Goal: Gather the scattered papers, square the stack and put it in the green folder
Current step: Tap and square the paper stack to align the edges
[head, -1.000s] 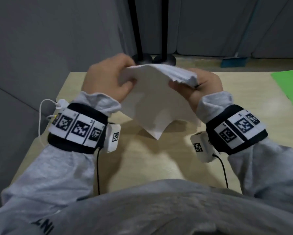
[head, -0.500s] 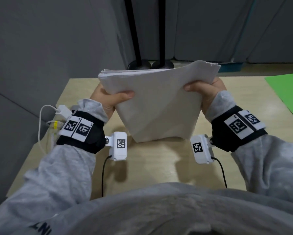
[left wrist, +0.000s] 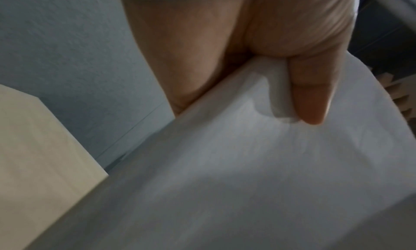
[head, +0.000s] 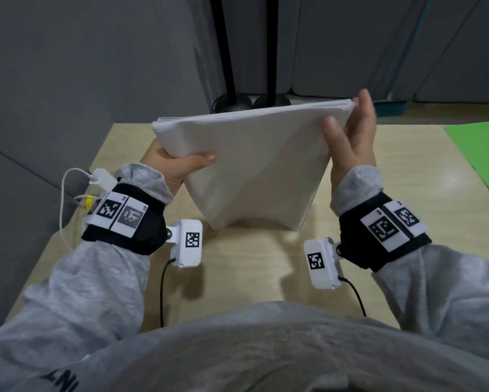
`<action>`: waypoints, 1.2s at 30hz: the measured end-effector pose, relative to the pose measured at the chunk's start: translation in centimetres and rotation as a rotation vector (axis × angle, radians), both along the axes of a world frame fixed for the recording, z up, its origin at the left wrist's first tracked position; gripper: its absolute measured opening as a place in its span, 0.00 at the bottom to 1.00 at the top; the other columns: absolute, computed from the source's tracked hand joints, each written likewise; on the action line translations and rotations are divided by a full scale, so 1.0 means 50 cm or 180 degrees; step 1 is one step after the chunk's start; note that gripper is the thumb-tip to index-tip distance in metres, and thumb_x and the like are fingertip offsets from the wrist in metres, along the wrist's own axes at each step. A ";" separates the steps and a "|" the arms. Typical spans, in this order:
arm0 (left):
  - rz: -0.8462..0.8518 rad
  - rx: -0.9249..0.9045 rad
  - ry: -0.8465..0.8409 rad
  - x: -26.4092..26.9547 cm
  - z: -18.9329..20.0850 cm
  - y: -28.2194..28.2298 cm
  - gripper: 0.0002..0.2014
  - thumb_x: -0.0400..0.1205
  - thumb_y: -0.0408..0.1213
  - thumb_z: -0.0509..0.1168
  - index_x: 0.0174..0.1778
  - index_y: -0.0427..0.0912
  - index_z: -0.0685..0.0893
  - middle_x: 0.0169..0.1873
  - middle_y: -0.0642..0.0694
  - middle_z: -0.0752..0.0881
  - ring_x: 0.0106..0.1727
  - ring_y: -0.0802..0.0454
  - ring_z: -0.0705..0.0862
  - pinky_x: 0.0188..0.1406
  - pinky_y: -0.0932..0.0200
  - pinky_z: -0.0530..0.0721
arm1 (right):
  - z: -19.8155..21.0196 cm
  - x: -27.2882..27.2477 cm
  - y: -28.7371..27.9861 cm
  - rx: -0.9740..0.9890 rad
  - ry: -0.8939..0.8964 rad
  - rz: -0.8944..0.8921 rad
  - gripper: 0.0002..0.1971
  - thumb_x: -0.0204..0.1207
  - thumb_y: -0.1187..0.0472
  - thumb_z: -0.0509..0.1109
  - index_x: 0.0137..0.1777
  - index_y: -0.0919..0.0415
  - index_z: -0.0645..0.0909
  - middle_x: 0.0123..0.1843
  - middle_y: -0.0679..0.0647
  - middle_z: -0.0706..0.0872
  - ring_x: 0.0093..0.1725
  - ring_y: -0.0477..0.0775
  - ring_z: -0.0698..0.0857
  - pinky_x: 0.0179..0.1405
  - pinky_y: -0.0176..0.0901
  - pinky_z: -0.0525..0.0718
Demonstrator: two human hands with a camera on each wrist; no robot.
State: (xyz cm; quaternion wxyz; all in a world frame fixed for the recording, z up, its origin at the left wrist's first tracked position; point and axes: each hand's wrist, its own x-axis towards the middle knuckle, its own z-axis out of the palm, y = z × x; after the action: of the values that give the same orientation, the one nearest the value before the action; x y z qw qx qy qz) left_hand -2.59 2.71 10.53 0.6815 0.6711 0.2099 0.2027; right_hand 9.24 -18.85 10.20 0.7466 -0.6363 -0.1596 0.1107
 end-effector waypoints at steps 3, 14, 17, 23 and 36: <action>-0.0133 -0.0057 -0.0063 -0.001 0.001 0.004 0.21 0.56 0.34 0.80 0.46 0.45 0.90 0.47 0.43 0.91 0.58 0.39 0.86 0.64 0.37 0.81 | -0.019 -0.017 0.012 -0.0188 -0.0151 0.0275 0.48 0.63 0.43 0.77 0.80 0.55 0.60 0.72 0.52 0.77 0.70 0.46 0.79 0.65 0.46 0.81; 0.0188 0.0324 0.0005 -0.003 0.023 -0.012 0.11 0.60 0.43 0.79 0.37 0.58 0.91 0.39 0.56 0.92 0.48 0.53 0.89 0.57 0.47 0.84 | -0.011 0.011 0.022 -0.0123 -0.0274 -0.0198 0.13 0.78 0.62 0.66 0.61 0.52 0.77 0.47 0.39 0.86 0.46 0.36 0.84 0.45 0.34 0.82; 0.0376 0.0458 -0.0144 -0.001 0.044 -0.022 0.08 0.63 0.43 0.78 0.36 0.60 0.90 0.36 0.58 0.91 0.47 0.52 0.89 0.57 0.44 0.85 | 0.011 0.001 0.021 0.0116 -0.0535 -0.0427 0.09 0.81 0.62 0.62 0.56 0.50 0.78 0.46 0.42 0.85 0.46 0.39 0.82 0.45 0.36 0.81; -0.0135 0.0760 -0.0210 -0.002 0.042 -0.024 0.19 0.62 0.37 0.76 0.49 0.54 0.88 0.49 0.49 0.89 0.57 0.44 0.85 0.61 0.40 0.82 | 0.019 -0.001 0.006 0.0097 -0.0716 -0.0366 0.30 0.71 0.61 0.72 0.73 0.55 0.67 0.70 0.52 0.78 0.64 0.48 0.81 0.63 0.45 0.82; 0.0831 0.1282 -0.0611 0.019 0.071 -0.081 0.10 0.83 0.36 0.63 0.36 0.45 0.84 0.25 0.62 0.84 0.29 0.68 0.79 0.28 0.74 0.75 | 0.039 0.007 0.027 -0.0999 -0.2436 -0.0846 0.15 0.73 0.68 0.69 0.59 0.57 0.87 0.56 0.52 0.75 0.54 0.36 0.75 0.60 0.23 0.73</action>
State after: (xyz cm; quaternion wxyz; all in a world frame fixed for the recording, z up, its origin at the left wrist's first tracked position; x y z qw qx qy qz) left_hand -1.67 -1.32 14.07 0.5190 0.7382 0.1845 0.3894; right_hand 9.58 -17.50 12.15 0.5356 -0.7523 -0.3228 -0.2073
